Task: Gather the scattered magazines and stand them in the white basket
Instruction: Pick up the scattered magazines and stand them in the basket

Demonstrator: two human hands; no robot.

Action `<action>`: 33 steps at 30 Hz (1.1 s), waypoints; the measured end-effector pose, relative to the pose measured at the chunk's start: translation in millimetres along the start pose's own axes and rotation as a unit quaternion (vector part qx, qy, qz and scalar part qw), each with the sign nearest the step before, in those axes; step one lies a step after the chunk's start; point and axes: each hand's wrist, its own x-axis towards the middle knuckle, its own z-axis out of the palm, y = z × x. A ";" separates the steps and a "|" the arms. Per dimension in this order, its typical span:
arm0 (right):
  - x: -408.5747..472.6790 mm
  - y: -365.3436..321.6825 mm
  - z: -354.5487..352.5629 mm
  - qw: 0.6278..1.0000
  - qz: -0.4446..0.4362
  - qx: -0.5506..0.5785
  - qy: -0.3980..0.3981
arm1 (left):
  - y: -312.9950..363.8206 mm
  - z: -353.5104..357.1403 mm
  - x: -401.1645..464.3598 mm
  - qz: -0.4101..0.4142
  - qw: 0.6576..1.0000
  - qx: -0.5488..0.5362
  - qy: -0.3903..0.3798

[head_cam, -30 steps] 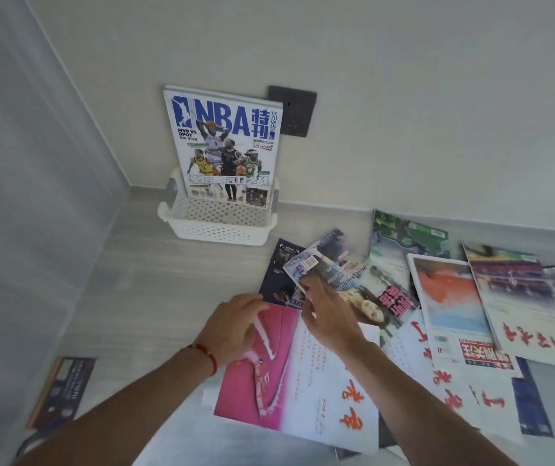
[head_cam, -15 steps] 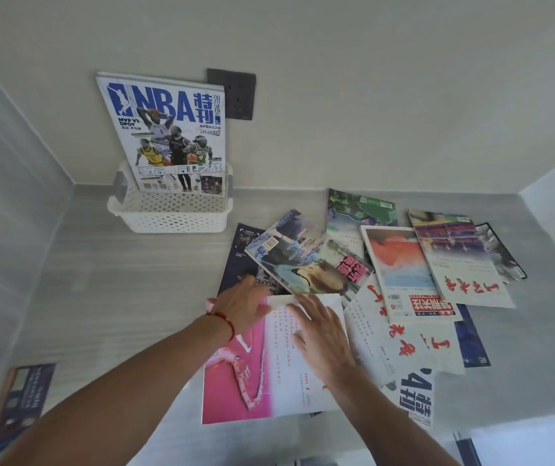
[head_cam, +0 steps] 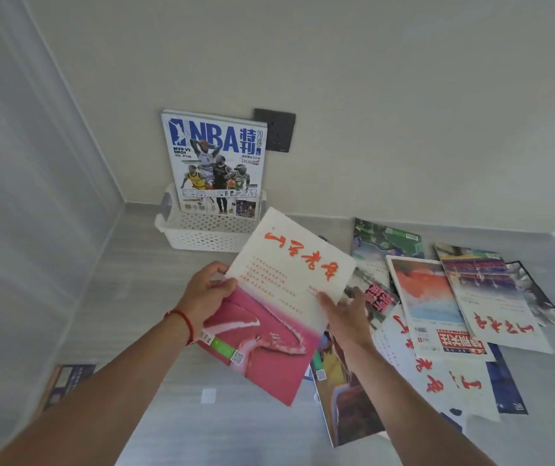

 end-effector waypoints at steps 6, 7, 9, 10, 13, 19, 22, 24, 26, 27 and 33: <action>14.1 -62.3 29.0 0.981 -0.081 -0.011 -0.178 | 12.2 -43.6 6.8 0.003 0.994 -0.093 0.065; 18.3 -75.9 34.4 0.977 -0.100 -0.027 -0.186 | 17.4 -50.6 10.1 0.002 0.992 -0.104 0.069; 28.2 -104.3 47.7 0.968 -0.160 -0.098 -0.165 | 32.3 -63.6 15.9 0.014 0.990 -0.120 0.077; 33.2 -118.4 54.9 0.962 -0.191 -0.127 -0.151 | 40.9 -69.7 20.0 0.039 0.990 -0.100 0.087; 46.9 -160.3 75.0 0.950 -0.250 -0.147 -0.118 | 69.9 -87.7 34.9 0.129 0.983 0.015 0.127; 86.7 -224.8 104.6 0.944 -0.312 -0.094 -0.053 | 132.2 -117.1 72.8 0.238 0.923 0.131 0.271; 105.4 -236.8 120.4 0.946 -0.309 -0.091 -0.029 | 145.0 -121.6 94.4 0.236 0.910 0.155 0.303; 116.9 -234.4 130.5 0.938 -0.318 -0.132 -0.022 | 143.3 -120.8 109.1 0.209 0.914 0.159 0.308; 127.5 -228.5 140.0 0.931 -0.327 -0.162 -0.016 | 137.0 -119.5 123.6 0.182 0.924 0.139 0.307; 132.7 -225.8 144.5 0.931 -0.327 -0.163 -0.017 | 134.0 -118.7 130.1 0.170 0.927 0.124 0.312; 152.5 -220.2 160.1 0.935 -0.322 -0.145 -0.015 | 132.8 -118.3 164.7 0.148 0.921 0.050 0.357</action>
